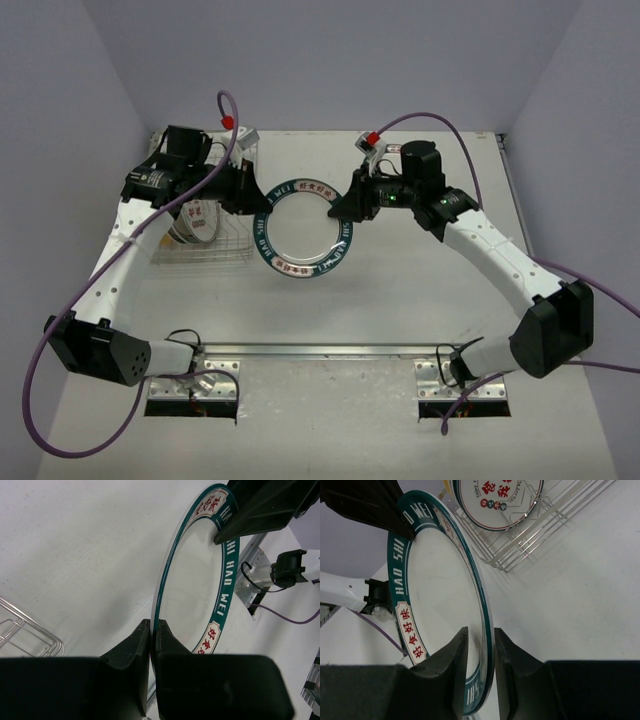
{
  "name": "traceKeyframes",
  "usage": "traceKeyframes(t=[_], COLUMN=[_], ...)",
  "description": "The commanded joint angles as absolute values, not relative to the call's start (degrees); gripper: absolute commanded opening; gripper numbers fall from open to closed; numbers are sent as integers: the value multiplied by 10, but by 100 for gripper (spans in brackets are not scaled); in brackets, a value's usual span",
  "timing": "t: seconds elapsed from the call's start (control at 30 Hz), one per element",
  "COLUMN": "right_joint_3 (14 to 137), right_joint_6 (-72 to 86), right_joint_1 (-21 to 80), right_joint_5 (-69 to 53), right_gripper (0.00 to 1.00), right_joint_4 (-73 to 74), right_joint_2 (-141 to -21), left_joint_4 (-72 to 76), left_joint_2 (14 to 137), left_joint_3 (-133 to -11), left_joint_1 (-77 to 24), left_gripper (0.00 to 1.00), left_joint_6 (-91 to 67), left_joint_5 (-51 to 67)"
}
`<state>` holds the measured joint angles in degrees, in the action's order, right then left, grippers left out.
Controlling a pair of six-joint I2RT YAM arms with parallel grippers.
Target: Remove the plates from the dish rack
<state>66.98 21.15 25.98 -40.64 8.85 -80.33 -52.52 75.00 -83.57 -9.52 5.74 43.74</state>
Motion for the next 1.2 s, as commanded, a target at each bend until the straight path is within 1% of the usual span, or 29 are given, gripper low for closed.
traceKeyframes(t=[0.0,0.03,0.07,0.1,0.13,0.17,0.27,0.3,0.37,0.57,0.7,0.9,1.17], right_joint_3=[679,676,669,664,660,658,662,666,676,746,814,910,983], right_joint_6=[191,191,192,199,211,225,271,300,325,344,363,410,424], right_joint_1=[262,261,257,248,232,214,147,102,48,-47,-74,-88,-88], right_joint_5=[-386,-379,-371,-361,-357,-356,-366,-368,-351,-271,-236,-232,-229], right_gripper=[0,0,0,0,0,0,0,0,0,0,0,0,0], right_joint_4=[83,83,83,83,83,83,83,83,83,83,83,79,75], right_joint_2=[-795,-793,-790,-788,-790,-793,-815,-834,-857,-956,-1042,-1155,-1245], left_joint_4=[-488,-488,-486,-485,-480,-475,-466,-463,-462,-454,-461,-469,-484], left_joint_2=[740,740,740,739,736,734,728,728,727,727,732,732,721], left_joint_3=[-841,-841,-842,-843,-844,-844,-852,-855,-860,-861,-876,-893,-891], left_joint_1=[-98,-98,-98,-98,-97,-96,-88,-82,-81,-80,-80,-80,-79], left_gripper=[8,23,46,60,76,88,98,98,100,100,100,100,100], left_joint_6=[45,43,39,36,31,27,15,11,7,6,6,6,13], left_joint_5=[429,421,397,377,344,310,198,168,132,113,92,37,11])
